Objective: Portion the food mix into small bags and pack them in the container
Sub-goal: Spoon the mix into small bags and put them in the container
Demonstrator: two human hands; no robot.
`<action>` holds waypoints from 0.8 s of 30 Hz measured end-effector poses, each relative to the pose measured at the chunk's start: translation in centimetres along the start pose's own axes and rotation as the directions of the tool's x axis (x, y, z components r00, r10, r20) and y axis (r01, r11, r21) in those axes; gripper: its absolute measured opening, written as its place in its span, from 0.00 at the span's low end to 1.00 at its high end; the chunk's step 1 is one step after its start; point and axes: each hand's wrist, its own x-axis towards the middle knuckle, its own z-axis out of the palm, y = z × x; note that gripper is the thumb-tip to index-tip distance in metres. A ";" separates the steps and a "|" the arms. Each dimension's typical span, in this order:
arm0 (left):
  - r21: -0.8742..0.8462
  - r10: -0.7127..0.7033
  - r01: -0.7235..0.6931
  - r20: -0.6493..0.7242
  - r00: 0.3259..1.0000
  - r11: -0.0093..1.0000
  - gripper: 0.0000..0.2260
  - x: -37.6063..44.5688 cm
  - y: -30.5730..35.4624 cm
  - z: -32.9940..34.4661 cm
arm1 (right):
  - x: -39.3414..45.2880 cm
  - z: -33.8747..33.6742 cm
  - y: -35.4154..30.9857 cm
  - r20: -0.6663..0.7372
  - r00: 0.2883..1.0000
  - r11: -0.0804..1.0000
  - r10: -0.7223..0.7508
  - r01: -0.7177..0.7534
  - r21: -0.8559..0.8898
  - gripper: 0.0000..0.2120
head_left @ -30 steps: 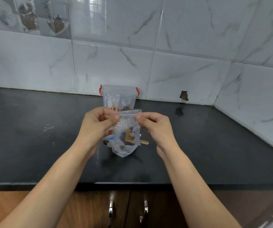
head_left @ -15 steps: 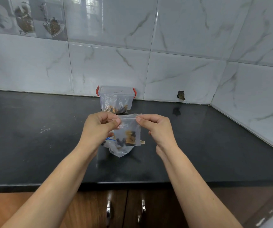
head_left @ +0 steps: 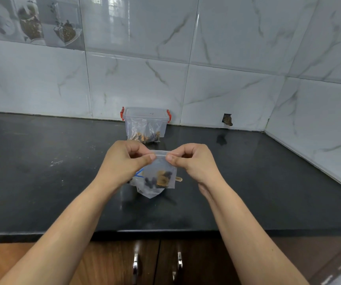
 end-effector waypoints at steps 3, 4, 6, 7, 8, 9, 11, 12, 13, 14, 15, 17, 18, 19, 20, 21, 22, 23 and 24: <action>-0.010 -0.024 0.025 0.012 1.000 1.000 0.07 0.3 0.1 -0.2 | 0.1 -0.3 -0.2 0.083 0.997 1.000 -0.011 0.011 -0.003 0.08; -0.031 -0.039 0.039 0.027 0.999 0.999 0.06 0.3 0.1 -0.2 | 0.1 -0.3 -0.3 0.115 0.993 1.000 -0.014 0.016 -0.010 0.06; -0.056 -0.057 0.060 0.061 0.997 0.997 0.03 0.3 0.3 -0.3 | 0.2 -0.3 -0.6 0.145 0.989 0.997 -0.032 0.041 -0.060 0.05; -0.062 -0.062 0.067 0.070 0.996 0.996 0.01 0.2 0.3 -0.2 | 0.3 -0.2 -0.8 0.143 0.989 0.994 -0.045 0.058 -0.091 0.05; -0.071 -0.070 0.075 0.068 0.995 0.995 0.01 0.2 0.3 -0.2 | 0.4 -0.1 -0.9 0.133 0.990 0.990 -0.054 0.070 -0.120 0.06; -0.090 -0.082 0.087 0.058 0.995 0.992 0.02 0.1 0.3 -0.2 | 0.5 -0.1 -0.9 0.120 0.991 0.988 -0.059 0.075 -0.138 0.06; -0.148 -0.118 0.121 0.030 0.993 0.982 0.03 0.1 0.2 -0.3 | 0.7 -0.1 -0.8 0.097 0.994 0.987 -0.057 0.071 -0.147 0.06; -0.165 -0.132 0.134 0.021 0.991 0.977 0.04 0.1 0.1 -0.4 | 0.8 -0.1 -0.7 0.089 0.995 0.987 -0.050 0.063 -0.148 0.05; -0.165 -0.138 0.139 0.020 0.990 0.976 0.04 0.0 0.0 -0.5 | 0.8 -0.1 -0.7 0.087 0.995 0.987 -0.044 0.056 -0.150 0.06; -0.158 -0.135 0.137 0.021 0.991 0.978 0.04 0.0 -0.1 -0.5 | 0.8 -0.1 -0.6 0.087 0.995 0.987 -0.040 0.053 -0.151 0.06; -0.153 -0.128 0.130 0.022 0.992 0.980 0.04 0.0 -0.1 -0.5 | 0.7 -0.1 -0.6 0.087 0.995 0.987 -0.042 0.055 -0.151 0.06; -0.152 -0.107 0.108 0.017 0.994 0.982 0.05 0.0 -0.2 -0.4 | 0.7 -0.2 -0.8 0.088 0.994 0.983 -0.063 0.077 -0.164 0.04; -0.154 -0.097 0.098 0.014 0.995 0.983 0.05 0.0 -0.2 -0.4 | 0.7 -0.2 -0.9 0.093 0.992 0.977 -0.083 0.099 -0.189 0.03; -0.153 -0.088 0.090 0.015 0.996 0.984 0.05 0.0 -0.1 -0.3 | 0.7 -0.2 -1.1 0.103 0.989 0.967 -0.103 0.124 -0.224 0.02; -0.150 -0.079 0.082 0.022 0.997 0.985 0.05 0.0 -0.1 -0.2 | 0.7 -0.2 -1.4 0.118 0.986 0.955 -0.118 0.145 -0.259 0.02; -0.146 -0.072 0.076 0.035 0.997 0.986 0.04 0.0 0.0 -0.1 | 0.7 -0.1 -1.6 0.134 0.983 0.943 -0.128 0.162 -0.291 0.02; -0.141 -0.065 0.071 0.046 0.997 0.987 0.04 0.0 0.0 0.0 | 0.7 0.0 -1.9 0.147 0.980 0.930 -0.133 0.174 -0.323 0.02; -0.143 -0.060 0.067 0.052 0.997 0.987 0.03 0.0 0.1 0.2 | 0.7 0.2 -2.1 0.152 0.979 0.917 -0.135 0.182 -0.354 0.02; -0.152 -0.056 0.063 0.052 0.997 0.986 0.03 -0.1 0.1 0.3 | 0.8 0.3 -2.3 0.150 0.979 0.907 -0.137 0.185 -0.380 0.02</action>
